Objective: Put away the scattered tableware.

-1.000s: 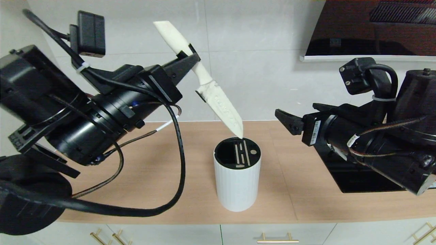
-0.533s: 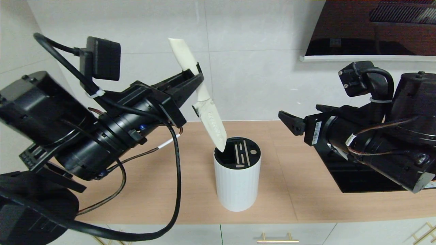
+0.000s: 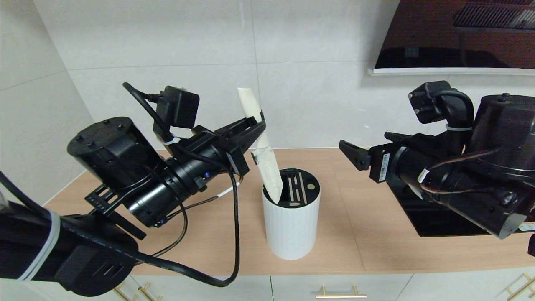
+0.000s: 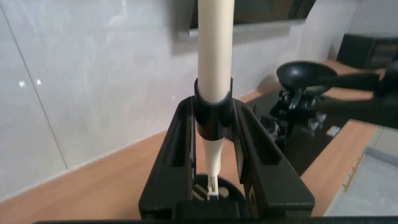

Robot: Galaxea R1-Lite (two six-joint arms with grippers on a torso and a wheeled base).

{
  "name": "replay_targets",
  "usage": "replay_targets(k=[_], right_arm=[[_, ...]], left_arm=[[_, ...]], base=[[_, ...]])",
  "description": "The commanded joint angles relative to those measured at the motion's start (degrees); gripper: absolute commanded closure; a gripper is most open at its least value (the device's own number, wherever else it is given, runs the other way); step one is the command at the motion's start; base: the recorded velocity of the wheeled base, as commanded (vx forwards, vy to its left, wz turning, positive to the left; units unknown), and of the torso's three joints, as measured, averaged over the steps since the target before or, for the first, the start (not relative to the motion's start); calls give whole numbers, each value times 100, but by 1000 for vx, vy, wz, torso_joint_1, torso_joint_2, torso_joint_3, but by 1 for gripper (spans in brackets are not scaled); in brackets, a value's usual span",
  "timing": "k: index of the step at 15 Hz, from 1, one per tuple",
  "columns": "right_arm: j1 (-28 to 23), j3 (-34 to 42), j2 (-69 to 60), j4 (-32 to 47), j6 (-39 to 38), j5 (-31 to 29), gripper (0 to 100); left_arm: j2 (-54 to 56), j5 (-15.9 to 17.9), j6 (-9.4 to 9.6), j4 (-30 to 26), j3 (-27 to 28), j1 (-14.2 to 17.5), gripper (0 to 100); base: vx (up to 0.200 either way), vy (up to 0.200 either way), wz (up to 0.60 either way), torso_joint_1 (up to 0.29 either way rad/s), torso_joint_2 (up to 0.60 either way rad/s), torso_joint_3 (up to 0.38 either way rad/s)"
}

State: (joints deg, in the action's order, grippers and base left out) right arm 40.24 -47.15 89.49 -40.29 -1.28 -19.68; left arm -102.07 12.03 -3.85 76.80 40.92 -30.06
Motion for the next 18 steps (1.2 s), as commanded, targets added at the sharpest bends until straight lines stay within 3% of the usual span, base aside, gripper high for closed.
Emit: replay_targets(k=[1,18], right_arm=[[1,4,33,-5,31,-1,0],[1,13,68,-14,31,-1,0]], left_arm=[[-234,1,-1,142,3,0,100],[-507,-69,-28,837,197,-35,100]], base=[[0,0,0,0,0,0],[0,0,0,0,0,0]])
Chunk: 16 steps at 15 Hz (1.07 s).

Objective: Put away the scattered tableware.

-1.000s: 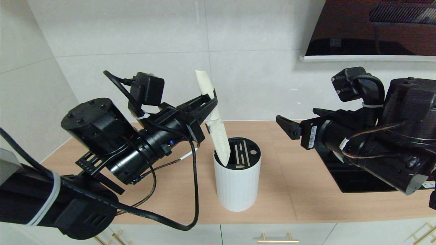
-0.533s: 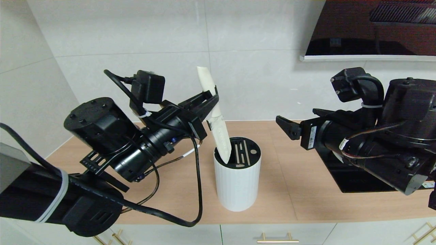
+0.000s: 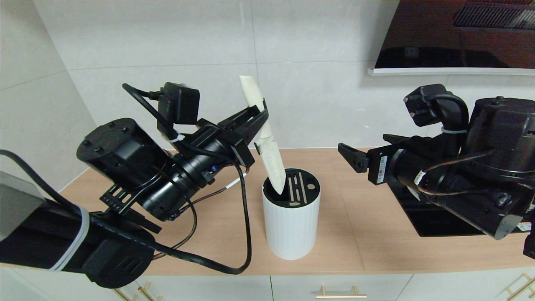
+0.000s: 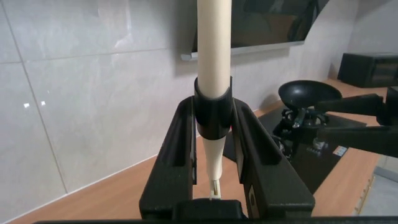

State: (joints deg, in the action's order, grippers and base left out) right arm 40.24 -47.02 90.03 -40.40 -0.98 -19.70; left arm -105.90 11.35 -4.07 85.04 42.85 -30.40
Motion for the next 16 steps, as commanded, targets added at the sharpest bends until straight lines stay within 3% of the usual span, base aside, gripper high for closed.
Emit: replay_targets(k=[1,11,16], right_arm=[[1,0,15,-3,1,1,0],[1,17,15,-3,1,1,0],[1,17,15,-3,1,1,0]], left_arm=[[-256,-1,12,144,22,-1,100],[-502,8,47,241,30,70,100],[-871,16,187,320,22,70,100]], base=[[0,0,0,0,0,0],[0,0,0,0,0,0],[0,0,0,0,0,0]])
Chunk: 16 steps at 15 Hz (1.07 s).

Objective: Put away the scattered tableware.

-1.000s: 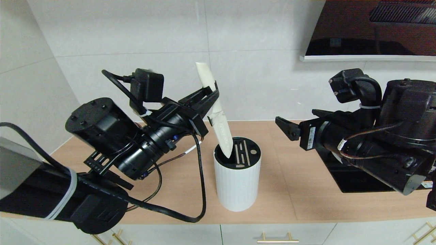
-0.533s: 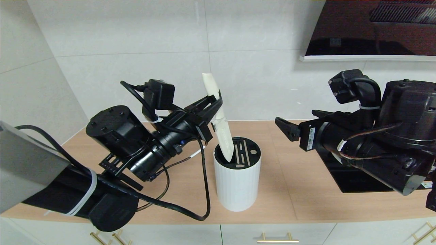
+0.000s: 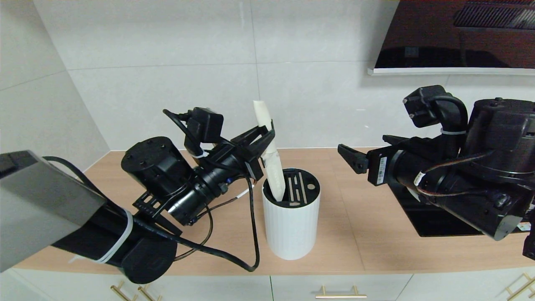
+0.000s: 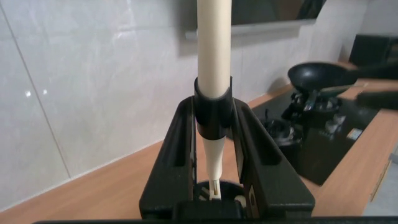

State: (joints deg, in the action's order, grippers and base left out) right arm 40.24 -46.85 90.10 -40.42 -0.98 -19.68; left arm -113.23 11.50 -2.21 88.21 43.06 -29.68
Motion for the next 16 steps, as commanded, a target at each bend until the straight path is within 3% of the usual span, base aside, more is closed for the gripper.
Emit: replay_targets(k=[1,16], right_arm=[[1,0,8,-1,1,-1,0],[-8,-9,8,-9,1,-1,0]], left_arm=[[-182,2,1,29,1,-2,100],[-1149,-25,10,179,1,-64,100]], base=[[0,0,0,0,0,0],[0,0,0,0,0,0]])
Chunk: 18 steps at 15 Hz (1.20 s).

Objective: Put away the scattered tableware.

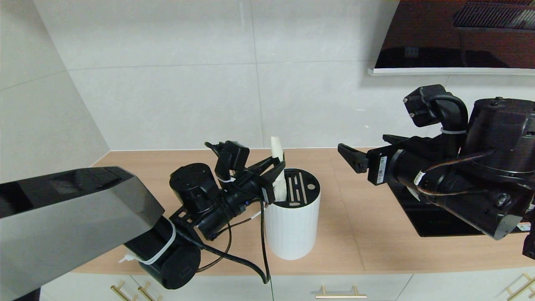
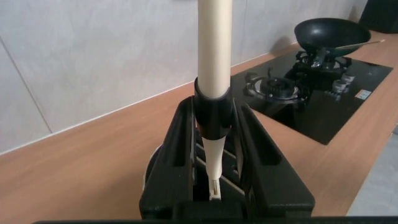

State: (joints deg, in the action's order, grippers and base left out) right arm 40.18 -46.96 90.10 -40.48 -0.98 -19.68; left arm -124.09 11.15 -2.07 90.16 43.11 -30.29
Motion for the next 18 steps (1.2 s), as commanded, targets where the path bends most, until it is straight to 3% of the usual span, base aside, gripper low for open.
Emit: replay_targets(k=[1,3,4,5,14,18], right_arm=[[-1,2,8,-3,1,-1,0],[-1,2,8,-3,1,-1,0],[-1,2,8,-3,1,-1,0],[-1,2,8,-3,1,-1,0],[-1,2,8,-3,1,-1,0],[-177,-6,-63,-3,1,-10,0]], left_arm=[[-54,-26,-4,-16,-22,-3,100],[-45,-61,5,-16,-30,-3,100],[-28,-70,102,-16,-57,-3,100],[-10,-105,155,-16,-83,-29,0],[473,-157,111,-16,-435,-126,0],[2020,-298,31,-684,-936,-126,0]], base=[[0,0,0,0,0,0],[0,0,0,0,0,0],[0,0,0,0,0,0],[0,0,0,0,0,0],[0,0,0,0,0,0],[0,0,0,0,0,0]])
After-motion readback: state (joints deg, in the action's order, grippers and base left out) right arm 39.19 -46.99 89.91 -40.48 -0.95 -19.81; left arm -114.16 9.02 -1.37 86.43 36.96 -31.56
